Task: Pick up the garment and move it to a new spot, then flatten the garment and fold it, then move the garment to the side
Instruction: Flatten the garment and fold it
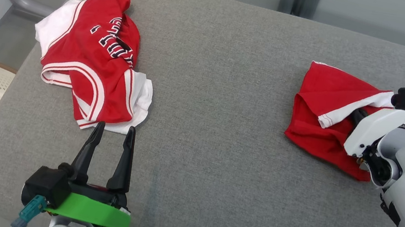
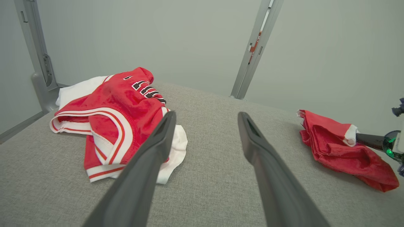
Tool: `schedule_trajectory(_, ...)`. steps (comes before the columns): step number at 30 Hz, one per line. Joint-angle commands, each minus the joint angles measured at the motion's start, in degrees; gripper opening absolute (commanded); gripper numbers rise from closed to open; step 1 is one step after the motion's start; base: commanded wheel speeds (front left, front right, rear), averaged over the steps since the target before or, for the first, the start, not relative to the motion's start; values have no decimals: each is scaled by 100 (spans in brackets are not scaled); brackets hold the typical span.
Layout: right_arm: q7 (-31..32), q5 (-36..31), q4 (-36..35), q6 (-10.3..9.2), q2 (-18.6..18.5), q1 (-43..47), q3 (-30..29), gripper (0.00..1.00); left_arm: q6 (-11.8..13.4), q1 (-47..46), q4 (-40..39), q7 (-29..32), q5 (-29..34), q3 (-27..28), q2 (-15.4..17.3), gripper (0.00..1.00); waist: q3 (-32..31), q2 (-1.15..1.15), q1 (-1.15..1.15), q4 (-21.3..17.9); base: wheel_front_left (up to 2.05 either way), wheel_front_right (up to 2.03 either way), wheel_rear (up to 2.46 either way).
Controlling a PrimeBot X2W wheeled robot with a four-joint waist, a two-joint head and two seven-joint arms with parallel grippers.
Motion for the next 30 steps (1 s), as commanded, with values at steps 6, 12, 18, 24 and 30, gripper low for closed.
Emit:
schedule_trajectory(6,93,38,240,3,-148,-598,95,0,96,-200,-48,-18,-156,-172,6,100,377,0,0,403,0,0,0)
schedule_trajectory(12,133,41,478,3,-244,-1144,164,0,170,-291,-84,-18,-314,-339,5,100,632,0,0,669,0,0,0)
schedule_trajectory(18,182,91,606,3,-143,-1464,347,0,216,-364,-73,-18,-365,-426,5,100,729,0,0,763,0,0,0)
schedule_trajectory(24,-194,198,394,3,53,-1438,594,0,229,-367,-41,-18,-237,-322,5,100,505,0,0,562,0,0,0)
schedule_trajectory(30,-720,314,-104,3,-37,-1221,882,0,164,-225,-25,-18,-64,-66,6,100,140,0,0,141,0,0,0)
